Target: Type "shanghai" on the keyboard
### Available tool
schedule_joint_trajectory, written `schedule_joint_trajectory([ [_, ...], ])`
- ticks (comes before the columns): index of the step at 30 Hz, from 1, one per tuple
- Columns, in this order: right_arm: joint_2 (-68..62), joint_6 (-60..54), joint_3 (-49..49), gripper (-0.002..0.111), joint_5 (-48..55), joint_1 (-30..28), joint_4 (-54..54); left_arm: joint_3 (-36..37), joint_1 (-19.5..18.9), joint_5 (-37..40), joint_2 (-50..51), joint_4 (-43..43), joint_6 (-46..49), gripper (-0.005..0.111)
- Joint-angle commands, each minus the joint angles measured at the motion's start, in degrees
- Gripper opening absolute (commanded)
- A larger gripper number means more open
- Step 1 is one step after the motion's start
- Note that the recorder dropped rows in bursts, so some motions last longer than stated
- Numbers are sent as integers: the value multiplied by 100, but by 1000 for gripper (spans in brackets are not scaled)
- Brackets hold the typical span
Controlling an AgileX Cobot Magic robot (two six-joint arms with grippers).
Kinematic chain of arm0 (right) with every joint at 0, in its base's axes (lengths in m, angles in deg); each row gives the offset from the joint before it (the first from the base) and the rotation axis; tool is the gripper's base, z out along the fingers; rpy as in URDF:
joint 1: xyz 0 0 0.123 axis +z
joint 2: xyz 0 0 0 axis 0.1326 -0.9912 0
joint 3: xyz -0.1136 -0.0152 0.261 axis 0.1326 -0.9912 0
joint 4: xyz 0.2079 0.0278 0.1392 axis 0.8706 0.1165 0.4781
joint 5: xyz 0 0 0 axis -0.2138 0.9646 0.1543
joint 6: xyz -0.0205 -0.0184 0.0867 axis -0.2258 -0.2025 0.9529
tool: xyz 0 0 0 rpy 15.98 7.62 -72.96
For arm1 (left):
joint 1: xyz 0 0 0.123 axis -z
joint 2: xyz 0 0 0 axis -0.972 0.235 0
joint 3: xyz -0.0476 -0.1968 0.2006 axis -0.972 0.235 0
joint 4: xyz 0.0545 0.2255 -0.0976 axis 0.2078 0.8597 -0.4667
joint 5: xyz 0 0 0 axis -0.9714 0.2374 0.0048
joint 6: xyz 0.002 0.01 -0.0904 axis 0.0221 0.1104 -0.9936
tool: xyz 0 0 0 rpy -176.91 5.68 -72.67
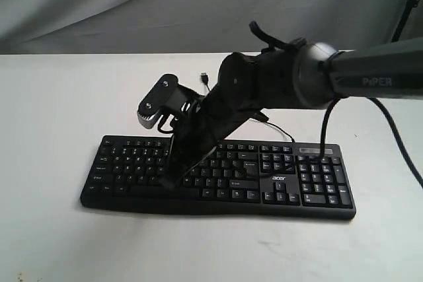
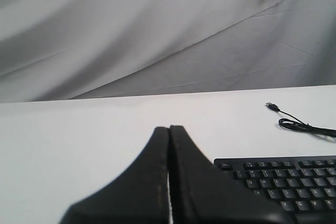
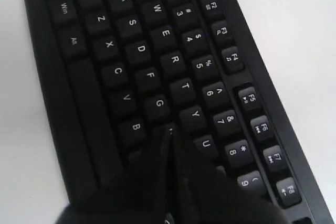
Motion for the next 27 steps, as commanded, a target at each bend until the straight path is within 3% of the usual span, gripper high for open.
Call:
schedule_joint_trajectory([
  [1,-103,-177,-32,0,-255,-21,241,10,37,-34,-14,0,-15,0],
  [27,-374,-711,-32,0,-578,-21,699,10,37,-34,-14,0,-15,0],
])
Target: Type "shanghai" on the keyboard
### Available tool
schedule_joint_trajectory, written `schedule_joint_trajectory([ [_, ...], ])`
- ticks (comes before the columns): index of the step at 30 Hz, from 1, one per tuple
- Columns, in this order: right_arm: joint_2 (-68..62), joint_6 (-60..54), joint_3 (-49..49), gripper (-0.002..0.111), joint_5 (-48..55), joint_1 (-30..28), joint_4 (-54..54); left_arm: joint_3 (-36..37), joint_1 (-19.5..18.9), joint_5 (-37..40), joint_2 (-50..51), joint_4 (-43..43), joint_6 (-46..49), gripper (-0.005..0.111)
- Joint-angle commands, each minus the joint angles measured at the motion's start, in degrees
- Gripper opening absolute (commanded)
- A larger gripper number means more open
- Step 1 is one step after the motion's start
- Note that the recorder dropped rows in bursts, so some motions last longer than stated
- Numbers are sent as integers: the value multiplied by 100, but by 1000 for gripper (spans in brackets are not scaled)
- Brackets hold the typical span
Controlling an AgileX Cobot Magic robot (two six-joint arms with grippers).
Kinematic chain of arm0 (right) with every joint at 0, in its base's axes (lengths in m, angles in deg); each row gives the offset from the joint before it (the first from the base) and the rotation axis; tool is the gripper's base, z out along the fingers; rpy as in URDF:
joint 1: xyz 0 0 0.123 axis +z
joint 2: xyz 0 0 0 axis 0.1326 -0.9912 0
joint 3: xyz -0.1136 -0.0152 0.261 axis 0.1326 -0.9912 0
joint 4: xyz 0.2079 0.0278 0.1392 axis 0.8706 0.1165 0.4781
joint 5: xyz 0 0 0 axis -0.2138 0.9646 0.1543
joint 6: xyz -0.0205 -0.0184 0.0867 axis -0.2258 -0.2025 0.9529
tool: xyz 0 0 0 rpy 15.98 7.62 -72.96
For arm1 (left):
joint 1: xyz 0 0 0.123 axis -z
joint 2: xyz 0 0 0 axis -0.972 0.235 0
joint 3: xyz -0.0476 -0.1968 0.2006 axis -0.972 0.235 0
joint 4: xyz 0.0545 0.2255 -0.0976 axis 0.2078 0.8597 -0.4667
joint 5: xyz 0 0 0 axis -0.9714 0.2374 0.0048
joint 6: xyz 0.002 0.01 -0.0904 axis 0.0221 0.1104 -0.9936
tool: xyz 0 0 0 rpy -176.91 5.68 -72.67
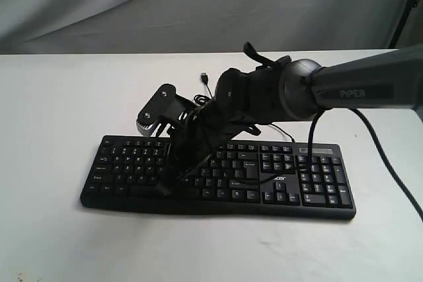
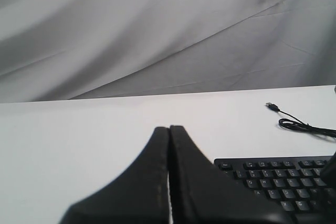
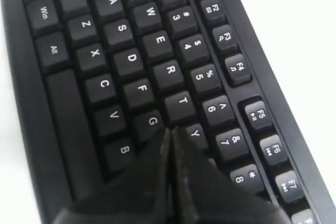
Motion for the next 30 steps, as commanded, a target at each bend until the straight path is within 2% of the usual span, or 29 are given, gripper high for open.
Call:
schedule_joint_trajectory([
  [1,5,-83,-21,0,-115,-21,63,10,37,-34,-14,0,-15,0],
  [20,-72,-99,53,0,-127,1,157,10,37,-34,-14,0,-15,0],
  [25,-212,-99,1078,0,462,156,147,10,37,-34,-14,0,-15,0],
  [30,-1106,-25,2318,0,1020,397,148,10,37,-34,-14,0,-15,0],
])
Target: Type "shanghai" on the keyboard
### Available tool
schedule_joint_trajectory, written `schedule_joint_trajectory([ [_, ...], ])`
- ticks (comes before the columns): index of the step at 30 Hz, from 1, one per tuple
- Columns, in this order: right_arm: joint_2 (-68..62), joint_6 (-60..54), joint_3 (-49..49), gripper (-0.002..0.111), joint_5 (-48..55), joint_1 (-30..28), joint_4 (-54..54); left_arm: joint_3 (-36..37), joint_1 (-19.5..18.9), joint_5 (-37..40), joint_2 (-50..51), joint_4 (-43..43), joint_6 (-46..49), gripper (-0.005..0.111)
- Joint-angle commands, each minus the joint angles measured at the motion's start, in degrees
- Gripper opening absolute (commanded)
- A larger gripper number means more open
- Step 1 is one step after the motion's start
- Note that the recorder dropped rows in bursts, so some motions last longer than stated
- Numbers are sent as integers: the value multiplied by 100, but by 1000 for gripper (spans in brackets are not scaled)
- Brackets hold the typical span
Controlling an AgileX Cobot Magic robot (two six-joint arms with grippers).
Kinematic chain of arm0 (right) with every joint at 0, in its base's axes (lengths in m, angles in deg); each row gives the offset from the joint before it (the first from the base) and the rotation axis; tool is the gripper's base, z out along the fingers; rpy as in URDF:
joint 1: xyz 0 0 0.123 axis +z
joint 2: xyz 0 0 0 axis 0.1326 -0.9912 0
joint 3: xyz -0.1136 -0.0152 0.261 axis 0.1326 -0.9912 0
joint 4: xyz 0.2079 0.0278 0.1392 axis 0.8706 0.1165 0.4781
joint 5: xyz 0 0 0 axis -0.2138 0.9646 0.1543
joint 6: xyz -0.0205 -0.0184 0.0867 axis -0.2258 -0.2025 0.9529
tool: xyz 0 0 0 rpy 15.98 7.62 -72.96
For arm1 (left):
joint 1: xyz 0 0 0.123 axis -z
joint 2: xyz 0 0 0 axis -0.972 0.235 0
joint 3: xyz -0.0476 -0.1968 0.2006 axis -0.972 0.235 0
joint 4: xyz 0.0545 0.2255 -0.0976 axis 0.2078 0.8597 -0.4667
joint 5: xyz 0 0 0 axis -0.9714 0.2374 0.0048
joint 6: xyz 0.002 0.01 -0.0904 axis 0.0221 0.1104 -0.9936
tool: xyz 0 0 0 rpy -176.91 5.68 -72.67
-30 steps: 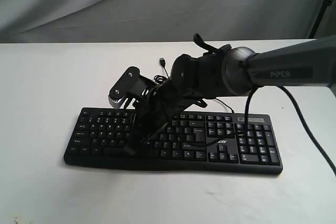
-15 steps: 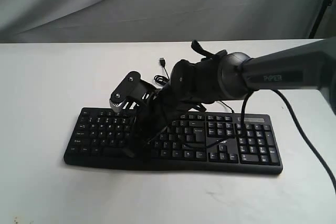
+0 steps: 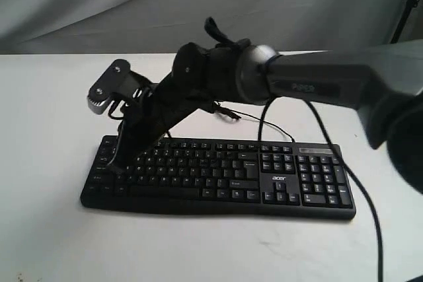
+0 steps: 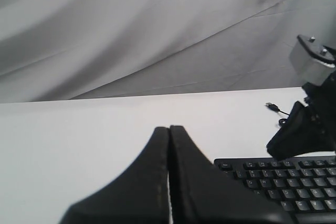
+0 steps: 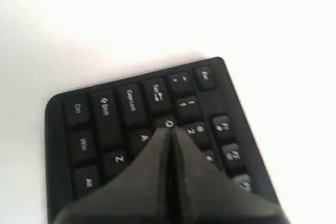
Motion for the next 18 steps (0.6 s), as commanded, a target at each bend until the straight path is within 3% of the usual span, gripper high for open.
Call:
schedule_joint_trajectory([
  [1,-566,18,723,0,535,65,3,10,37,-34,-14,0,-15,0],
  [18,-782,-73,849,0,523,184,-11,10,37,-34,-14,0,-15,0],
])
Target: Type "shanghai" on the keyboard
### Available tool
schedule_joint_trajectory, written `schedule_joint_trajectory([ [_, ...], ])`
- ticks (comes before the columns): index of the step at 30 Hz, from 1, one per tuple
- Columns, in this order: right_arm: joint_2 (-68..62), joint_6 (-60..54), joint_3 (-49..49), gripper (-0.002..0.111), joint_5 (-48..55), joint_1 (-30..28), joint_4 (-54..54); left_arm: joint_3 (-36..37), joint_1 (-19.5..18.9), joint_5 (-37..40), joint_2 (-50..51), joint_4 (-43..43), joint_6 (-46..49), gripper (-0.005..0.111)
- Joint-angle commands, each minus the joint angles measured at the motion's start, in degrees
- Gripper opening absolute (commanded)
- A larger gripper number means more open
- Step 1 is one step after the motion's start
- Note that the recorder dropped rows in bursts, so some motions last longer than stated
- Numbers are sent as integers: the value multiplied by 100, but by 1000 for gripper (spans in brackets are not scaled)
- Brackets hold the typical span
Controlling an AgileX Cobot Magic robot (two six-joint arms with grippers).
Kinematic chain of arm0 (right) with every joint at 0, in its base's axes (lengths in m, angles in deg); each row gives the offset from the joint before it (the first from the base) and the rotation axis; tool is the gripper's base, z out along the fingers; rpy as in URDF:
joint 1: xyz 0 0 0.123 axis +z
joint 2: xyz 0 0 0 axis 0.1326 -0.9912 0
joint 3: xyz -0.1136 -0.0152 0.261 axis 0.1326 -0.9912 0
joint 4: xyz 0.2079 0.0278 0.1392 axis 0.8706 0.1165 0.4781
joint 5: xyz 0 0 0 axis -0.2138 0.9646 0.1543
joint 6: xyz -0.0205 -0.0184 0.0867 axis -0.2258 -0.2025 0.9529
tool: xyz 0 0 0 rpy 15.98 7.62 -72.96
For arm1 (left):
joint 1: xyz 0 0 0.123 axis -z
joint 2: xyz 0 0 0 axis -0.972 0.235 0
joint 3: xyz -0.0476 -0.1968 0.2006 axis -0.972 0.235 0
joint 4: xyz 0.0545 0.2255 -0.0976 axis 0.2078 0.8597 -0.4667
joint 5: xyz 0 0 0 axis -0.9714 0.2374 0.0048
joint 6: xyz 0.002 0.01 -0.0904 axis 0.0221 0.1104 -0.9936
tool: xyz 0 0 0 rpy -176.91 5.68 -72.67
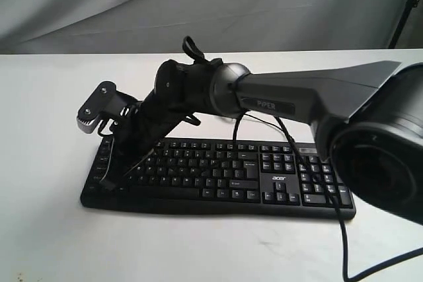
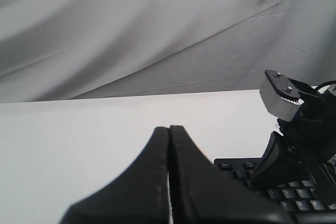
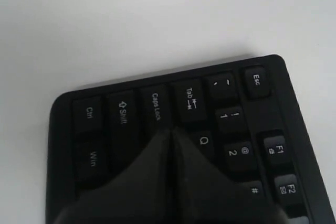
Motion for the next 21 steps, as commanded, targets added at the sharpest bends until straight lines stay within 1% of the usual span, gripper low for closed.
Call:
schedule_joint_trajectory([
  [1,-35,-75,28,0,-73,55,4,10,37,-34,-14,0,-15,0],
  [21,-195,-131,28,0,-156,55,30,10,37,-34,-14,0,-15,0],
])
